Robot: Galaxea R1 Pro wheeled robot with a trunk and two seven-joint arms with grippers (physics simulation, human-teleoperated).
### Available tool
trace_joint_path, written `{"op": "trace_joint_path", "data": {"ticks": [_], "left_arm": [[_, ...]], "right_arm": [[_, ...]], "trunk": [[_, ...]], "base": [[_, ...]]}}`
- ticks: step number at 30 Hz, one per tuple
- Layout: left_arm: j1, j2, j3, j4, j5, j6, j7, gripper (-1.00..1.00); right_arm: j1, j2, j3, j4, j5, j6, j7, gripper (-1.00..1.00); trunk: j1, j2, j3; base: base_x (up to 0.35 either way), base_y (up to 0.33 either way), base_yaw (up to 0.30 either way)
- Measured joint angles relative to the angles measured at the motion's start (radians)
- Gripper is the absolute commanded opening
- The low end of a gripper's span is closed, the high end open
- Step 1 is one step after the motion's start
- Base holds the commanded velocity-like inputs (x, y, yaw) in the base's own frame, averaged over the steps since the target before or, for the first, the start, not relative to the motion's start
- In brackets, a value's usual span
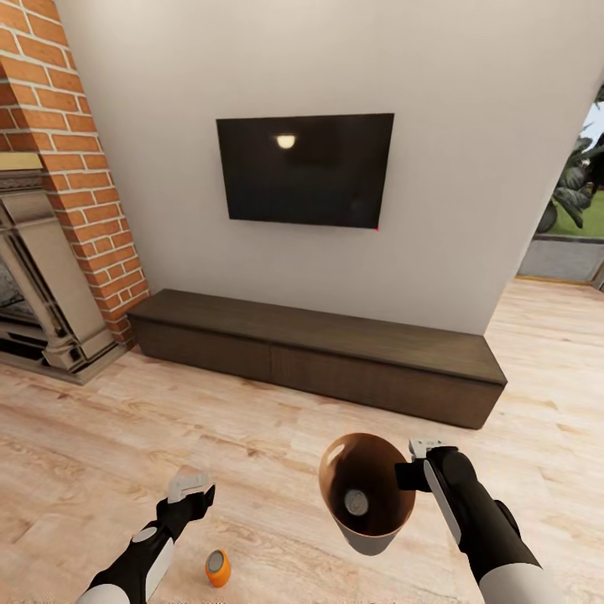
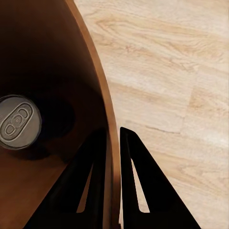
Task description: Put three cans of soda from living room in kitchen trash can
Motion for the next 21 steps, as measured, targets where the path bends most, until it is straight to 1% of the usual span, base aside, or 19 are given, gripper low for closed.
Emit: {"op": "trace_joint_path", "data": {"ticks": [13,18,21], "left_arm": [[0.0,0.002,0.0,0.0,0.0,0.0,-0.001,1.0],[0.0,0.002,0.0,0.0,0.0,0.0,0.0,1.0],[0.0,0.002,0.0,0.0,0.0,0.0,0.0,1.0]], "right_arm": [[-0.001,-0.001,-0.002,-0.018,0.0,0.0,0.002,-1.0],[-0.003,-0.001,-0.004,-0.09,-0.002,0.01,0.005,-1.0],[-0.002,-0.001,-0.005,-0.107,-0.004,0.016,0.006,-1.0]], "trunk": [[0.05,-0.091,-0.061],[0.069,-0.126,-0.085],[0.081,-0.147,-0.099]], "base": [[0.0,0.0,0.0],[0.0,0.0,0.0],[0.0,0.0,0.0]]}}
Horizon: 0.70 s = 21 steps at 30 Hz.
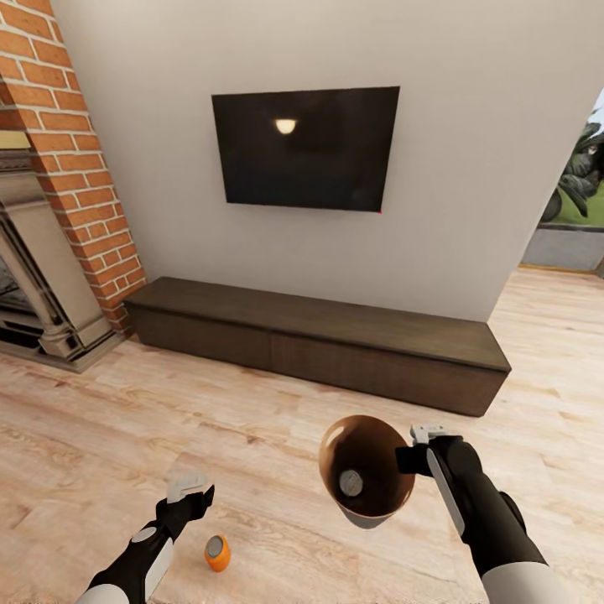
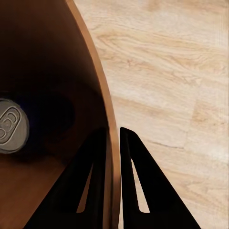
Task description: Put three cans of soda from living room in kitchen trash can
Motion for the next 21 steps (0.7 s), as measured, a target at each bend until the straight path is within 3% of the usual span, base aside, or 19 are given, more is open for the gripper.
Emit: {"op": "trace_joint_path", "data": {"ticks": [21], "left_arm": [[0.0,0.0,0.0,-0.001,0.0,0.0,0.0,1.0]], "right_arm": [[0.0,0.001,-0.001,-0.012,0.003,0.004,-0.001,-1.0]], "trunk": [[0.081,-0.147,-0.099]], "base": [[0.0,0.0,0.0]]}}
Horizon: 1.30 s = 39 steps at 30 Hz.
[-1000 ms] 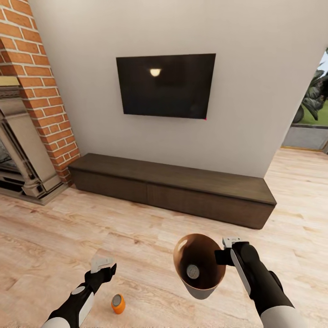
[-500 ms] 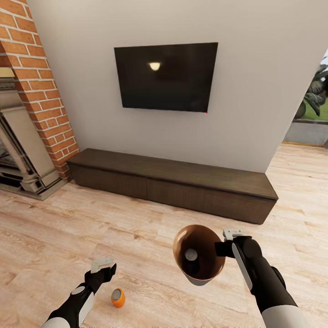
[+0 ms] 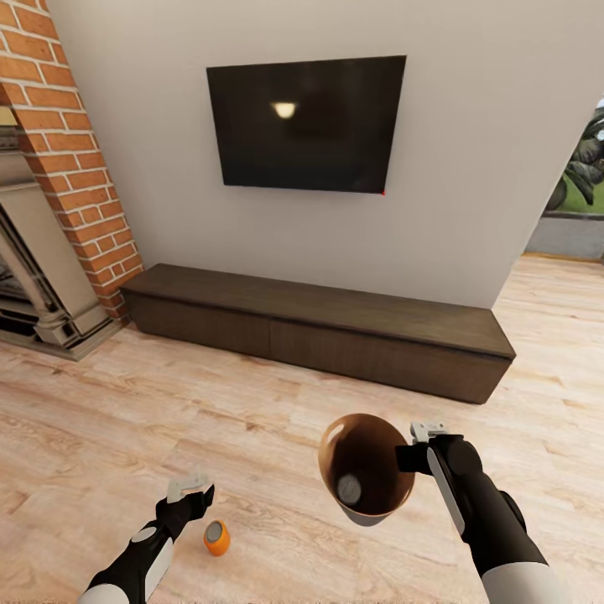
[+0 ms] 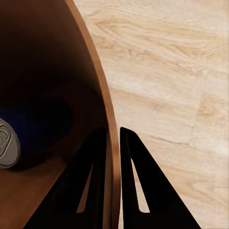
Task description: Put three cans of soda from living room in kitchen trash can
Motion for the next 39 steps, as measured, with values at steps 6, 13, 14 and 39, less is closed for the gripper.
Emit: {"op": "trace_joint_path", "data": {"ticks": [6,13,14,39], "left_arm": [[0.0,0.0,0.0,0.001,0.0,0.0,0.0,1.0],[0.0,0.0,0.0,0.0,0.0,-0.001,0.0,1.0],[0.0,0.0,0.0,0.0,0.0,-0.001,0.0,1.0],[0.0,0.011,0.002,0.0,0.0,-0.002,-0.001,1.0]], "right_arm": [[0.0,0.0,0.0,0.0,-0.004,0.0,0.001,-1.0],[0.0,0.0,0.0,0.0,-0.001,0.0,0.0,-1.0],[0.0,0.0,0.0,0.0,-0.001,-0.001,0.0,-1.0],[0.0,0.0,0.0,0.0,-0.003,-0.001,0.0,-1.0]], "trunk": [[0.023,-0.042,-0.028],[0.042,-0.077,-0.055],[0.042,-0.077,-0.057],[0.042,-0.077,-0.063]], "base": [[0.0,0.0,0.0],[0.0,0.0,0.0],[0.0,0.0,0.0],[0.082,0.0,0.0]]}}
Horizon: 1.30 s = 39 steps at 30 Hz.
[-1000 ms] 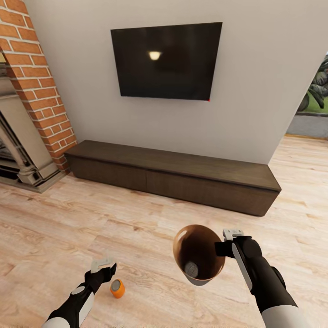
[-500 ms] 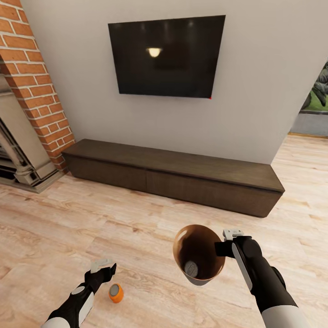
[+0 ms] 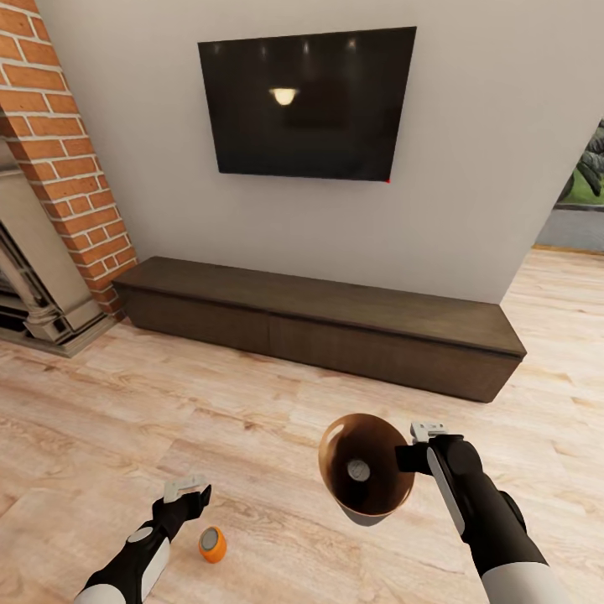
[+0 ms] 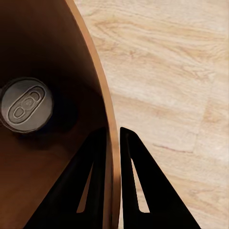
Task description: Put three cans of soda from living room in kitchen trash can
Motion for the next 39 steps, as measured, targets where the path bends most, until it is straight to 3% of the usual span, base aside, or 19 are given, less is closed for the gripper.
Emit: {"op": "trace_joint_path", "data": {"ticks": [10,39], "left_arm": [[0.0,0.002,0.0,0.0,0.0,0.0,0.001,1.0],[0.0,0.004,0.0,0.0,0.0,0.0,0.001,1.0]], "right_arm": [[0.0,0.0,0.001,0.0,0.0,0.0,0.0,-1.0],[0.0,0.0,0.001,0.0,0.001,0.0,0.0,-1.0]], "trunk": [[0.038,-0.07,-0.036],[0.149,-0.273,-0.172]], "base": [[0.0,0.0,0.0],[0.0,0.0,0.0]]}}
